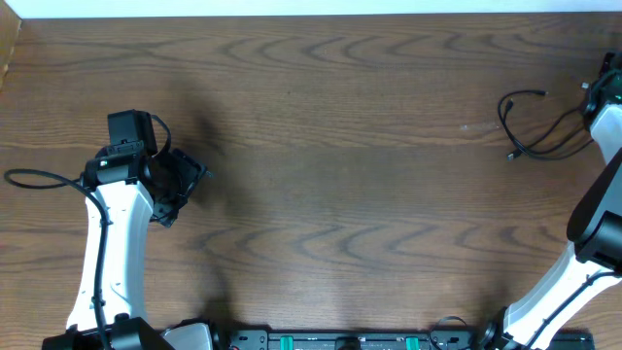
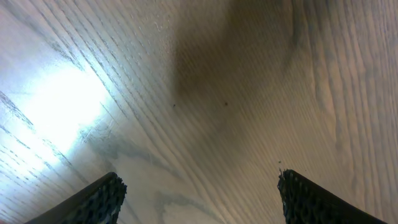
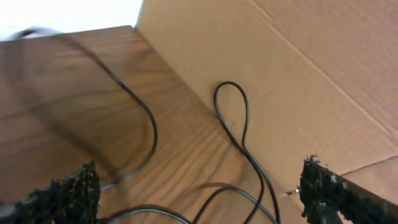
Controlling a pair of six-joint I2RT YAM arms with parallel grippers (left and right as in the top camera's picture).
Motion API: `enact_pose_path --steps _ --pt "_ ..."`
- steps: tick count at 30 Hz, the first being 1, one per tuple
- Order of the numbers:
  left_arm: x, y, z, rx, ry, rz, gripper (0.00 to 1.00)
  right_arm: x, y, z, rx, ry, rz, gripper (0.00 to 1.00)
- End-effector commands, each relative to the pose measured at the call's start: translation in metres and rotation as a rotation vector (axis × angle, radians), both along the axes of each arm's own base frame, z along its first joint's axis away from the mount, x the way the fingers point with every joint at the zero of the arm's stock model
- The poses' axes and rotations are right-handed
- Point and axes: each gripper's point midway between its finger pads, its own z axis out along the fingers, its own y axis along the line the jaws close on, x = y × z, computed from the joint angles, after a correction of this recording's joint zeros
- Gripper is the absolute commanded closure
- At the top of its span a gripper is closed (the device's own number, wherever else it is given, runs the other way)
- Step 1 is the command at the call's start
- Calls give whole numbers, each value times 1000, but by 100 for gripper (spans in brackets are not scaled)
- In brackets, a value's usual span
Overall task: Untangle cables
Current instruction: 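Drop the black cable at the top-right corner with the right gripper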
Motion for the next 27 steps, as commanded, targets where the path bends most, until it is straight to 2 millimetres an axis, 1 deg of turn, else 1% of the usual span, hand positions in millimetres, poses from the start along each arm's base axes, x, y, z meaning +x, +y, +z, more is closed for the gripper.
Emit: enact_pose_path --steps 1,4,6,7,10,11,13,15,18,20,23,27 --pt "-2 5 2 27 -4 1 20 -6 0 11 -10 1 -33 1" --pt "-2 5 2 27 -4 0 20 -6 8 21 5 -15 -27 1" --pt "-2 5 2 27 -4 0 11 -5 16 32 21 -34 -9 1" --pt "-2 5 2 27 -4 0 9 -3 24 39 36 -41 24 1" --pt "-2 6 2 35 -2 2 2 5 51 63 82 -66 150 1" --pt "-2 8 2 46 -1 1 1 7 64 74 101 -75 200 1" --pt "-3 12 2 74 4 -11 0 5 87 95 142 -102 275 1" --pt "-4 17 2 106 9 -26 1 -2 110 116 192 -135 332 1" --pt "0 20 3 141 -5 -76 2 -20 146 141 285 -162 409 1" --pt "5 21 4 156 -23 -112 2 -38 172 150 359 -149 451 1" --pt "10 23 7 174 -45 -135 2 -66 207 146 494 -99 490 1" --pt "25 17 13 223 -106 -256 2 -102 252 134 672 -12 536 1"
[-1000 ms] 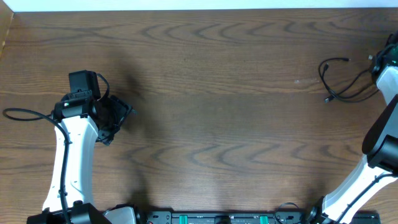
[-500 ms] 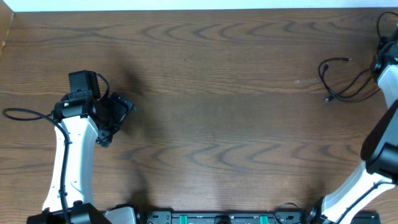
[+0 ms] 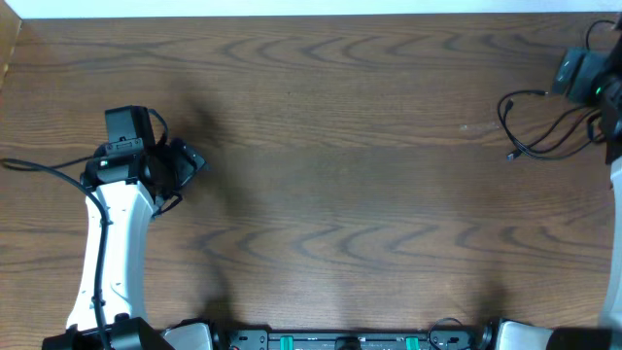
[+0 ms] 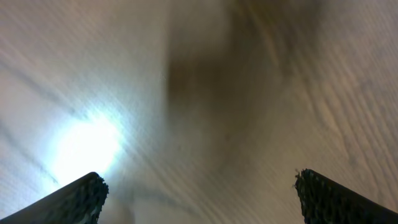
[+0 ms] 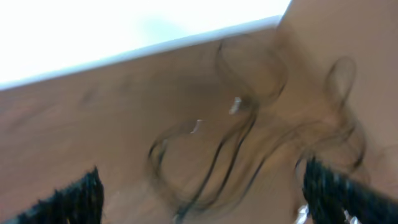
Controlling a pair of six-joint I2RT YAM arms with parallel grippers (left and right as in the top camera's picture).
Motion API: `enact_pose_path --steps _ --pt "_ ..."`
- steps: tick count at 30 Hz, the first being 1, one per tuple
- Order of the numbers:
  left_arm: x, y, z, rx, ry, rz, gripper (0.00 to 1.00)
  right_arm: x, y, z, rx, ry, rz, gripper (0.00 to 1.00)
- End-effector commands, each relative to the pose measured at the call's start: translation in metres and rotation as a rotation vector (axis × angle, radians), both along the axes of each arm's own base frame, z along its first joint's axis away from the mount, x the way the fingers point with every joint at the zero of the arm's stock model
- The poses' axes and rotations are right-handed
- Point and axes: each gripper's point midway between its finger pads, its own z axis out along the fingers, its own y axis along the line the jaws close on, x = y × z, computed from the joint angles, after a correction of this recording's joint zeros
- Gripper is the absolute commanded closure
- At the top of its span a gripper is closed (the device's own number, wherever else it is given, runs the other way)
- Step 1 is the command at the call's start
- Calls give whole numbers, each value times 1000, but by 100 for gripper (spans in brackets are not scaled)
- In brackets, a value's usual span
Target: Untangle cables
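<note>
Thin black cables (image 3: 533, 124) lie tangled at the table's far right edge, with loose plug ends toward the left. In the right wrist view the same cable loops (image 5: 249, 155) are blurred, spread between the fingers. My right gripper (image 5: 199, 196) is open, hovering above the cables, with nothing between its fingertips (image 5: 68, 199). In the overhead view only its camera end (image 3: 580, 74) shows at the far right edge. My left gripper (image 3: 187, 165) is open over bare wood at the left, far from the cables; its left wrist view (image 4: 199, 199) shows only blurred tabletop.
A brown cardboard wall (image 5: 348, 37) stands along the table's right edge, just behind the cables. The wooden table (image 3: 330, 175) spreads wide between the two arms. The left arm's own black cable (image 3: 39, 167) trails off the left side.
My right gripper has moved and turned, now looking back across the cable tangle rather than at the cardboard wall. The left gripper has shifted slightly and opened a little wider.
</note>
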Motion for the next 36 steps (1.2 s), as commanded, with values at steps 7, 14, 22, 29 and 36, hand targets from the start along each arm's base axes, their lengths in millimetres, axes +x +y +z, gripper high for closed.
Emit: enact_pose_path --steps 7,14,22,29,36 --pt "22 -28 26 201 -102 -336 2 -46 90 -18 233 158 165 1" --pt "31 -52 57 320 -214 -462 2 -54 144 -29 224 226 310 1" --pt "23 -58 78 336 -277 -470 2 -72 173 -78 163 341 273 1" --pt "22 -58 74 333 -258 -474 2 -79 185 -107 176 377 277 1" --pt "22 -58 74 333 -258 -473 2 -79 185 -109 175 381 278 1"
